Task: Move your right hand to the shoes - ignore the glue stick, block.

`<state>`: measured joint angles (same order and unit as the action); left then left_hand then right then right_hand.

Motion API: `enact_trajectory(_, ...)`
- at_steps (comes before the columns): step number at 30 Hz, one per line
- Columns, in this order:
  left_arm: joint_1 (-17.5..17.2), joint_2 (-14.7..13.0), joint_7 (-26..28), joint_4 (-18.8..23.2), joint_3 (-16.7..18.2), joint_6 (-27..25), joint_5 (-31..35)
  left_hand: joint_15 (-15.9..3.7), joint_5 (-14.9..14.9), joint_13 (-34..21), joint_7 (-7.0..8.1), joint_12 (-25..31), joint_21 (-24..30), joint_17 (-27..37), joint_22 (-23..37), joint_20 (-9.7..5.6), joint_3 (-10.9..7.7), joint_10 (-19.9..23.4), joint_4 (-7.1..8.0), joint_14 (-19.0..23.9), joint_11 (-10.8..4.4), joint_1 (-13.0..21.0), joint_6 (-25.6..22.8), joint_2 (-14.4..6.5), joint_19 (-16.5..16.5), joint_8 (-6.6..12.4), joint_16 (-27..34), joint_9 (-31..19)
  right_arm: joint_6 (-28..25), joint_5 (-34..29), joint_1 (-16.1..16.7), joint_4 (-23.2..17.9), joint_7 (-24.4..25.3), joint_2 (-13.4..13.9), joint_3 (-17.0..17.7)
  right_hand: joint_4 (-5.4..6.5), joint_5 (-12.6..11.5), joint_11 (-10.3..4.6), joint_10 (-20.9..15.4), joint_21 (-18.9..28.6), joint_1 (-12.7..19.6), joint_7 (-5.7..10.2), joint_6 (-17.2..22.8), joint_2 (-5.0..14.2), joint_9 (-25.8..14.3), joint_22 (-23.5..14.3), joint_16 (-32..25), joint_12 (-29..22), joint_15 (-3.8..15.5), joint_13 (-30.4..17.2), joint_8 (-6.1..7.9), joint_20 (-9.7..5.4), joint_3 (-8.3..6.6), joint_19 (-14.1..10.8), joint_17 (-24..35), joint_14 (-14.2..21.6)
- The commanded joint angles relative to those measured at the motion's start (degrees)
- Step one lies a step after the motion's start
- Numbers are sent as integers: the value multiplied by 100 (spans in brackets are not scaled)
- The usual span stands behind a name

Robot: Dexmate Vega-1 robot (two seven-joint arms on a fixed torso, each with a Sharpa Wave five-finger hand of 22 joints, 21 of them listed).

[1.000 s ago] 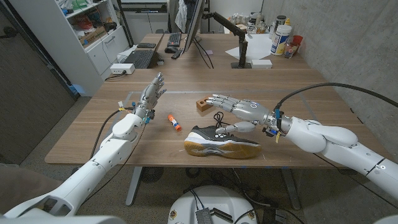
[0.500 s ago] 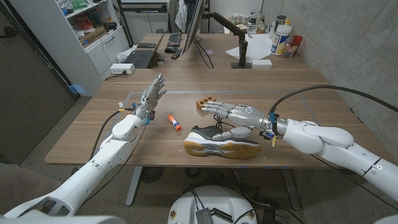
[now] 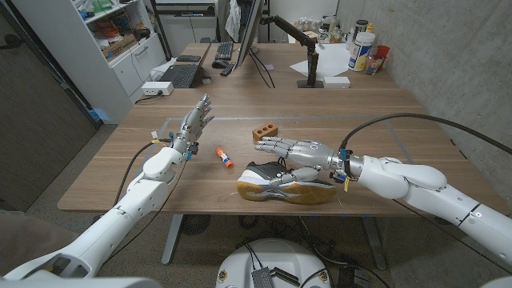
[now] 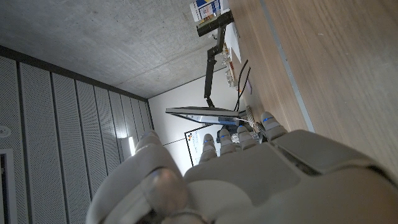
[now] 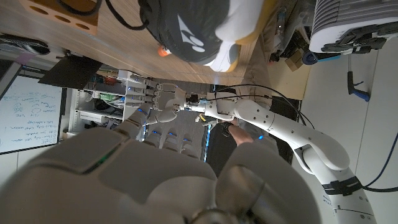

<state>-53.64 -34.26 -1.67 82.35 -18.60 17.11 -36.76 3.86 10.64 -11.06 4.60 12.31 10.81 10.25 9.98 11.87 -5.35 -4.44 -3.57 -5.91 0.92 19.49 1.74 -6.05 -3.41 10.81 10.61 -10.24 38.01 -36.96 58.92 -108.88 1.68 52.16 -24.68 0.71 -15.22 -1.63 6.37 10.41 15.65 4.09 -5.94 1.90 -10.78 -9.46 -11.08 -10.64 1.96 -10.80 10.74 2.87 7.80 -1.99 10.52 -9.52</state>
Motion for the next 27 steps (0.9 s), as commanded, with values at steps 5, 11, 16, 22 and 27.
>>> enact_trajectory(5, 22, 6, -37, -35, -8, 12, -8, 0, 0, -28, 6, 6, 23, 27, 17, 24, -28, -11, -28, -73, -4, 6, -8, -16, -46, -1, 21, -11, -23, 107, -85, 100, -202, -63, -208, 10, 33, 9, 38, 17, 1, 30, -29, 35, -25, -17, -3, -31, 74, -25, 45, 66, 41, 0, 43, -77)
enact_trajectory(11, 31, 14, -60, -44, -18, 19, -12, -2, 0, -28, 5, 8, 24, 27, 17, 24, -30, -7, -31, -70, -7, 4, -6, -17, -45, -3, 22, -11, -56, 90, -68, 112, -206, -62, -230, 39, 35, -3, 23, 20, -46, 36, -23, 57, -26, -17, -13, -42, 74, -25, 48, 68, 52, -5, 52, -71)
enact_trajectory(16, 34, 18, -69, -61, -21, 27, -13, 3, 0, -28, 3, 6, 24, 27, 17, 24, -31, -12, -33, -70, -8, 3, -7, -17, -45, -3, 22, -11, -81, 50, -80, 129, -213, -57, -259, 57, 36, 1, 17, 25, -73, 44, -15, 72, -27, -17, -21, -47, 74, -25, 51, 67, 58, -17, 56, -60)
enact_trajectory(22, 23, 9, -92, -80, -14, 24, -36, 3, 1, -28, 6, 8, 25, 27, 17, 23, -33, -7, -35, -68, 4, 1, -7, -17, -42, -3, 23, -11, -129, -60, -92, 160, -170, -71, -308, 64, 37, 12, 14, 28, -83, 39, -18, 79, -27, -17, -23, -50, 72, -25, 51, 70, 62, -26, 56, -57)
enact_trajectory(27, 20, -8, -113, -101, 2, 25, -55, 4, 1, -28, 4, 7, 25, 28, 17, 24, -34, -10, -37, -68, -10, -2, -5, -17, -42, -3, 23, -11, -172, -211, -139, 189, -121, -101, -373, 64, 38, 20, 18, 26, -82, 33, -20, 80, -27, -17, -23, -49, 70, -25, 50, 77, 63, -22, 55, -56)
